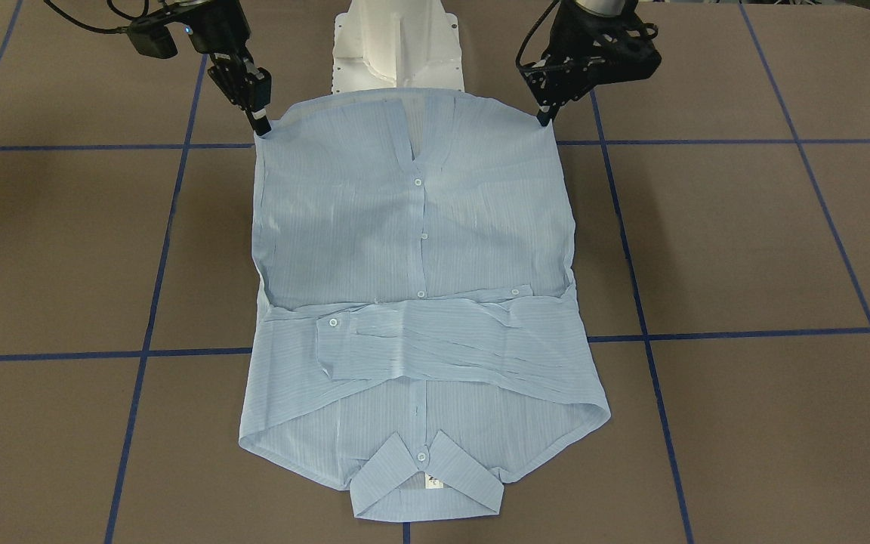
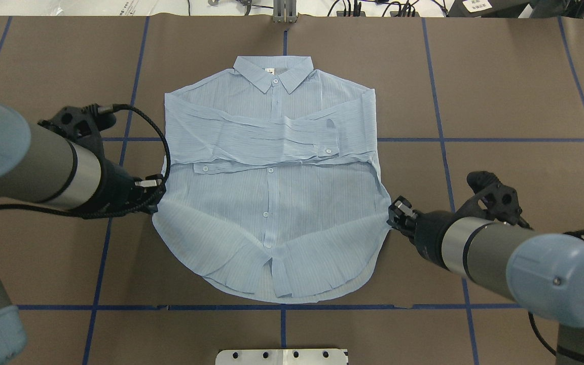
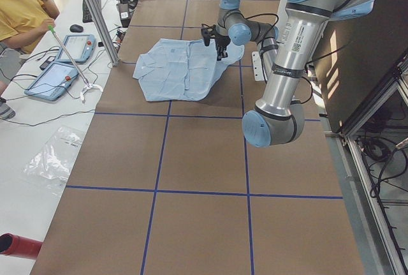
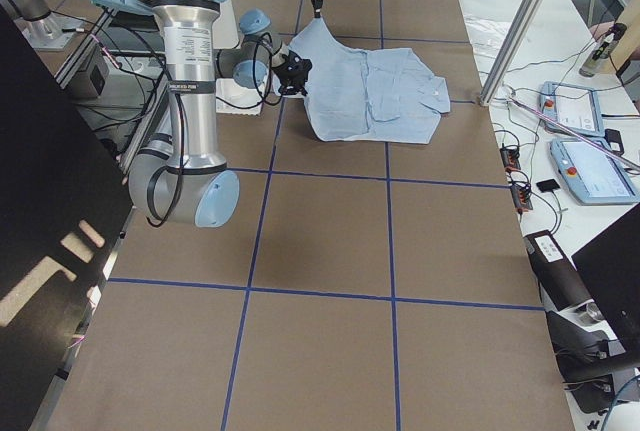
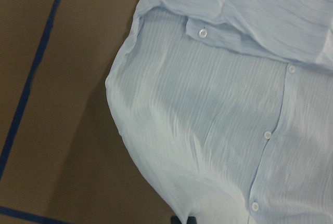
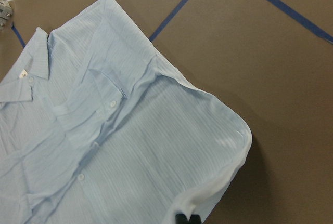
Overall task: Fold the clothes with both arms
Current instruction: 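Lift the hem with both grippers and fold it up toward the collar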
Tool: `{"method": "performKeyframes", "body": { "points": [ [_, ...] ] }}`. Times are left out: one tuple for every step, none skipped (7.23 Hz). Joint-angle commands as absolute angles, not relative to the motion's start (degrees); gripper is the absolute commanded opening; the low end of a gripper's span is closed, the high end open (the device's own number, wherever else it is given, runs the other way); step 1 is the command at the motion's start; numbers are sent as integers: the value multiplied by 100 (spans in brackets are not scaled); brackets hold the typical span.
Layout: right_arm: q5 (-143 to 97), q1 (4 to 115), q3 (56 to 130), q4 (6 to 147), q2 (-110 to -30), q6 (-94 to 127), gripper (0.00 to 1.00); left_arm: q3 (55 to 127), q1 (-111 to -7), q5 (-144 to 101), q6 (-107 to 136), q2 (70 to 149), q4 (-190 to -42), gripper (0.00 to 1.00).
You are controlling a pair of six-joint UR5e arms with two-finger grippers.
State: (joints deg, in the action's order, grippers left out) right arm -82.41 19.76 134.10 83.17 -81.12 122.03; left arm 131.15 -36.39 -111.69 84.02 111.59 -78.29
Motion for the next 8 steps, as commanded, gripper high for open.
{"method": "performKeyframes", "body": {
  "points": [
    [-9208, 3063, 13159, 9302, -7107, 12182, 0, 13052, -4332, -11601, 7876, 11224, -7778, 0],
    [-9202, 3241, 12766, 9603, -6710, 12051, 0, 12904, -4542, -11610, 7597, 11224, -7787, 0],
    [-9185, 3391, 12440, 9572, -6619, 11650, 0, 12493, -4614, -11593, 7472, 11302, -8057, 0],
    [-9193, 3610, 12141, 9484, -6540, 11332, 0, 11967, -4736, -11593, 7471, 11364, -8564, 0],
    [-9193, 3752, 11677, 9422, -6235, 11268, 0, 11483, -4807, -11593, 7471, 11399, -9126, 0],
    [-9193, 3840, 11246, 9257, -6023, 11268, 0, 11000, -4895, -11593, 7479, 11460, -9645, 0],
    [-9185, 3937, 10771, 8837, -5986, 11276, 0, 10499, -5043, -11593, 7488, 11618, -10051, 0],
    [-9202, 4112, 10427, 8415, -5977, 11268, 0, 10111, -5132, -11593, 7480, 11741, -10316, 0]
  ]
}}
